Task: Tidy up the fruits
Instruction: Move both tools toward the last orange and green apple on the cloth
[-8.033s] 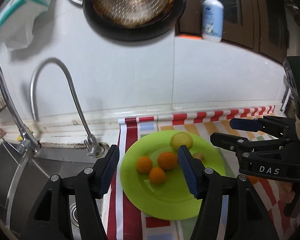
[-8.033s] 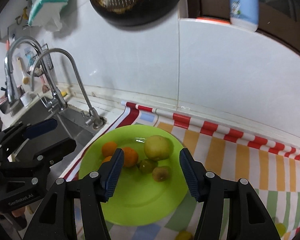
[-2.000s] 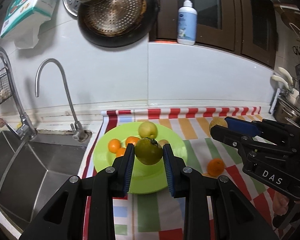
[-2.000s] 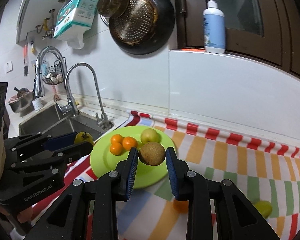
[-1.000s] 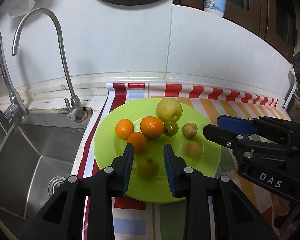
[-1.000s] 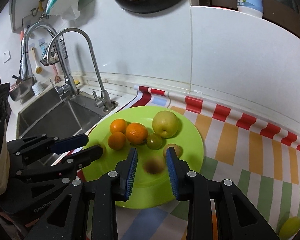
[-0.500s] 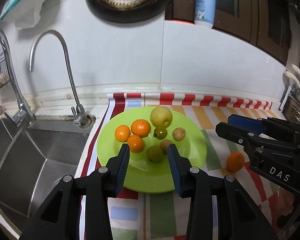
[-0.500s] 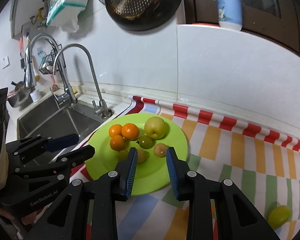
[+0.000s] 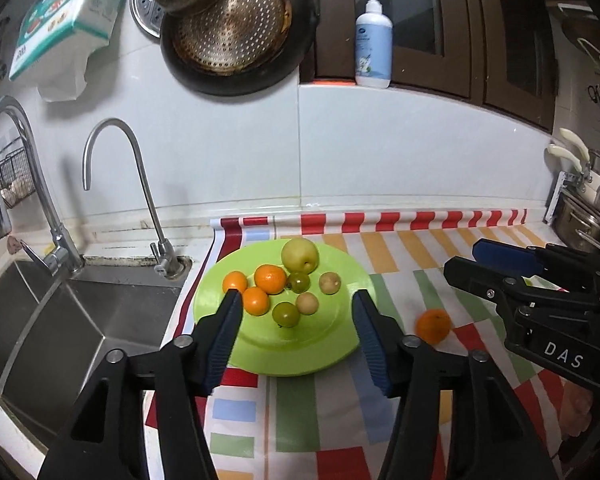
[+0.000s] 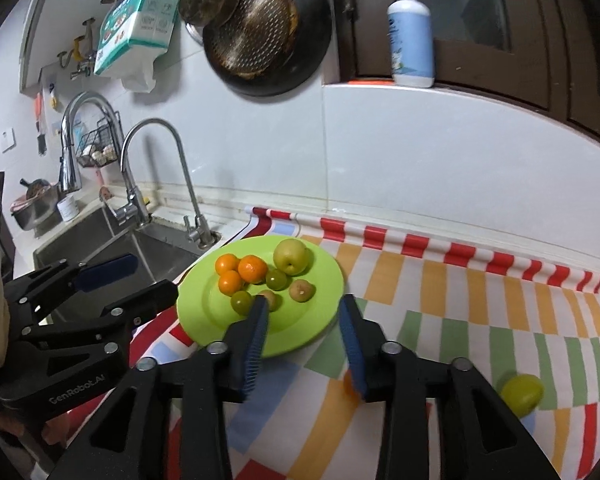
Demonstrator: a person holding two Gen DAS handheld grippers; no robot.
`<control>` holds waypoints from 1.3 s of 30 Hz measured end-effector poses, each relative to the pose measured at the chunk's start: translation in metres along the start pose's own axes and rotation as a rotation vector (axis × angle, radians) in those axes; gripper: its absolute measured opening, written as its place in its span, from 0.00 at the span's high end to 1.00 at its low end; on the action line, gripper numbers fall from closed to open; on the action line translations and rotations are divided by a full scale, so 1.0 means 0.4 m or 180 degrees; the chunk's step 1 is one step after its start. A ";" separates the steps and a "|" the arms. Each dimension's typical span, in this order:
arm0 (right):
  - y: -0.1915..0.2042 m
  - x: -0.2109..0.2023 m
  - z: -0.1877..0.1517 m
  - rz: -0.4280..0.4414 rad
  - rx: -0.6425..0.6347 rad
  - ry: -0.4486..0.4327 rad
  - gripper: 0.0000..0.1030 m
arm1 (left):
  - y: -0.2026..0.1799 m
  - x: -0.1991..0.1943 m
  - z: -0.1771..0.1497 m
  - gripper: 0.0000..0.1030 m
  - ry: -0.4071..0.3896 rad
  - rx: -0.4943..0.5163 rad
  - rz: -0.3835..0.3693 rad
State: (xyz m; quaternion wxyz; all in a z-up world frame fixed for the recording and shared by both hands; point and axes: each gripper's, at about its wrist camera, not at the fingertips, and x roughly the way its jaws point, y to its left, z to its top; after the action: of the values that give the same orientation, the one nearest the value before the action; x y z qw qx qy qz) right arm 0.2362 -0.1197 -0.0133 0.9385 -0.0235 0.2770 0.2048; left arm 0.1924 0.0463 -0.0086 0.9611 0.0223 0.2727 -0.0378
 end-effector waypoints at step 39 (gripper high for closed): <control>-0.250 -0.193 -0.150 -0.0898 0.0400 0.0041 0.31 | -0.281 -0.010 -0.050 0.10 -0.0007 0.0444 -0.0392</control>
State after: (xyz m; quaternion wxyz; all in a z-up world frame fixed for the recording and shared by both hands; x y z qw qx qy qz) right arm 0.1865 -0.2493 -0.0301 0.9558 -0.0048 0.2892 0.0530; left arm 0.1692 -0.0643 -0.0261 0.9534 0.0723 0.2692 -0.1157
